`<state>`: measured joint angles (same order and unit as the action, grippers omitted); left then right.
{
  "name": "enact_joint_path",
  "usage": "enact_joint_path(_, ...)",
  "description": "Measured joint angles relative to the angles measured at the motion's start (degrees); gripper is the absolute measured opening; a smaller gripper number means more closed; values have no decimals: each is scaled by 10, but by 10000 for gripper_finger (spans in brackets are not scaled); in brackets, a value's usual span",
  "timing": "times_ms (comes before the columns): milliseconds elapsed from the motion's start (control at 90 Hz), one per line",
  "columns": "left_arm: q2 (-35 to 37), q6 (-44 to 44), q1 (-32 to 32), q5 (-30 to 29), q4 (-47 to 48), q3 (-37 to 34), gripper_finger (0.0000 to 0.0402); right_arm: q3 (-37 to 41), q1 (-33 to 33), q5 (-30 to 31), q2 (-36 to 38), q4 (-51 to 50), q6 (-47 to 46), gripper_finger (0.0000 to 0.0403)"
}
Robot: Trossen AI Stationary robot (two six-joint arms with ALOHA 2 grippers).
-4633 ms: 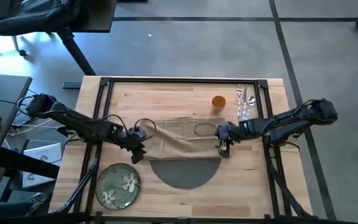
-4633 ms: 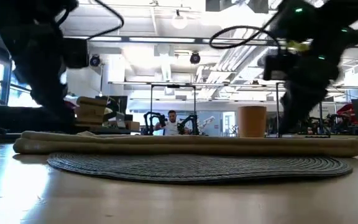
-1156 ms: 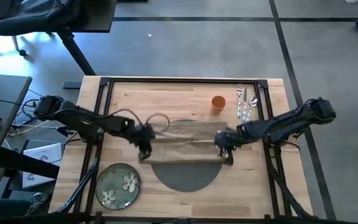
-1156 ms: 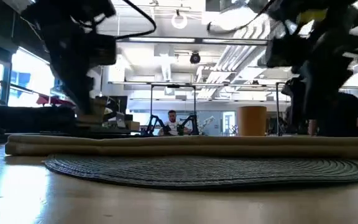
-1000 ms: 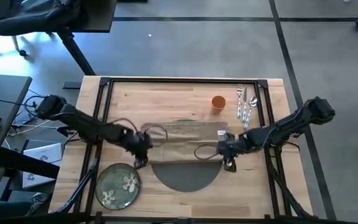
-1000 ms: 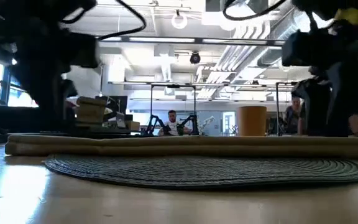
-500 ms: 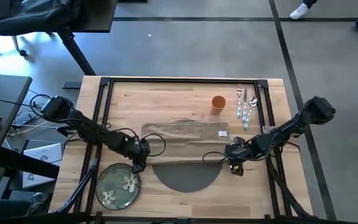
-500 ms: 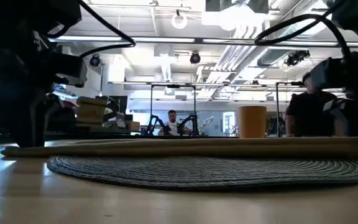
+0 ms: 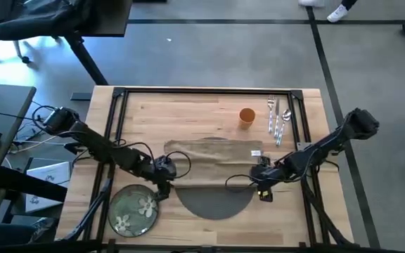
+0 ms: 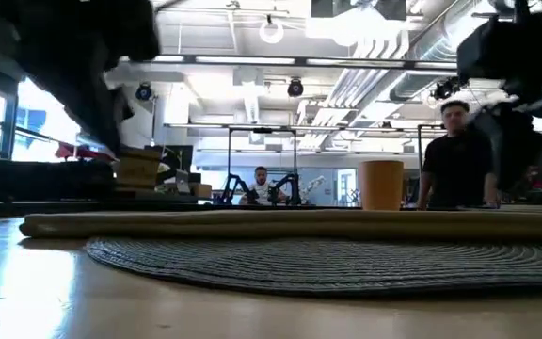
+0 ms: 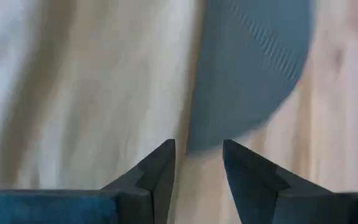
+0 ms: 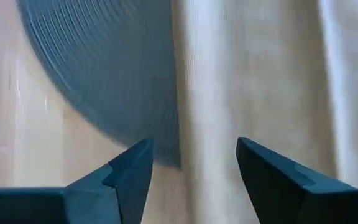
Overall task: Set table place
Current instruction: Fold the brown napkin
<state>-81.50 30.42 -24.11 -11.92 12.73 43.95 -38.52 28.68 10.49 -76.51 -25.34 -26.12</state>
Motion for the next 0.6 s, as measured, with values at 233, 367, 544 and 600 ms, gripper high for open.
enact_joint_path(233, -7, -118, 20, 16, 45, 44, 170, -30, -2, 27, 0, -32, 15, 213)
enact_joint_path(367, -8, -84, -22, 46, 178, 72, 199, -60, 34, 21, 1, -94, -11, 213)
enact_joint_path(544, -23, -25, -81, -36, 199, 46, 201, -32, 67, 43, -4, -101, -68, 214)
enact_joint_path(600, -39, -18, -84, -42, 191, 40, 199, -20, 67, 44, -7, -100, -78, 214)
